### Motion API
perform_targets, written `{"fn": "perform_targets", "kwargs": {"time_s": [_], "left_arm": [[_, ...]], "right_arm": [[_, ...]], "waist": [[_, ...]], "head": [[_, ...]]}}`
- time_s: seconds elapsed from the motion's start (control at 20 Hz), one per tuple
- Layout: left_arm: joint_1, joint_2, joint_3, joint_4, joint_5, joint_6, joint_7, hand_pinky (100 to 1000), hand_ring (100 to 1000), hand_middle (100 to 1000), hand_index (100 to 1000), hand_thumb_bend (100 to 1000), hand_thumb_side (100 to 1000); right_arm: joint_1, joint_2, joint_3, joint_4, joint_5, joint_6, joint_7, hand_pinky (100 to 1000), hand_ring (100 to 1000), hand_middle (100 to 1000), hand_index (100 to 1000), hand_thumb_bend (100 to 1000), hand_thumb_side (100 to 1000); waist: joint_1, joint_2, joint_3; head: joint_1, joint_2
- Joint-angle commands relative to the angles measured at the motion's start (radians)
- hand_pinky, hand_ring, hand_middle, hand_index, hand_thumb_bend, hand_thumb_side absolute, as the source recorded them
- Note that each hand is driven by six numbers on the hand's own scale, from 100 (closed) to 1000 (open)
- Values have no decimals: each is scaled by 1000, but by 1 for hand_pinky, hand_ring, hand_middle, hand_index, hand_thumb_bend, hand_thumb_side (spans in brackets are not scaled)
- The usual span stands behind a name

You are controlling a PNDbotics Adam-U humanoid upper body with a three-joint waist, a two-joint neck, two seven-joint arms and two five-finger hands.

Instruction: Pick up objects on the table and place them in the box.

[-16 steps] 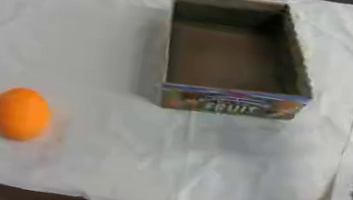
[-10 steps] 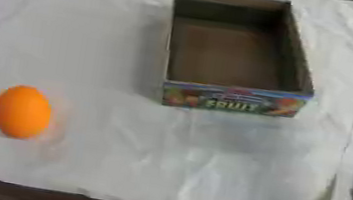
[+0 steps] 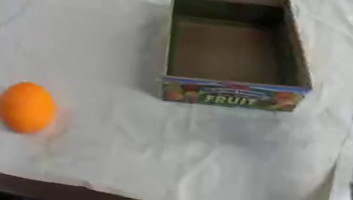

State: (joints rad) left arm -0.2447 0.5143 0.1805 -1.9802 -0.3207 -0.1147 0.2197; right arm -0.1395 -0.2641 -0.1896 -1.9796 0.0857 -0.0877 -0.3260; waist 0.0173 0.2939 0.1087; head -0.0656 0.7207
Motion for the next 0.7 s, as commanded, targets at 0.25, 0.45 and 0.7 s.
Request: {"fn": "perform_targets", "kwargs": {"time_s": [0.25,0.45,0.7], "left_arm": [[-72,250,-94,4,-185,104,-73,558,556,729,859,174,623],[-135,312,-165,20,-277,130,-138,559,573,720,890,181,658],[-227,355,-262,26,-369,121,-311,554,580,695,920,245,804]], "right_arm": [[2,-33,-2,-20,3,0,4,941,905,698,836,100,1000],[1,-33,1,-20,1,1,9,940,904,697,836,100,1000],[0,-34,7,-20,0,5,17,942,905,696,836,100,1000]], "waist": [[8,-27,4],[9,-31,0],[11,-32,-4]], "head": [[-5,18],[-10,17],[-7,8]]}}
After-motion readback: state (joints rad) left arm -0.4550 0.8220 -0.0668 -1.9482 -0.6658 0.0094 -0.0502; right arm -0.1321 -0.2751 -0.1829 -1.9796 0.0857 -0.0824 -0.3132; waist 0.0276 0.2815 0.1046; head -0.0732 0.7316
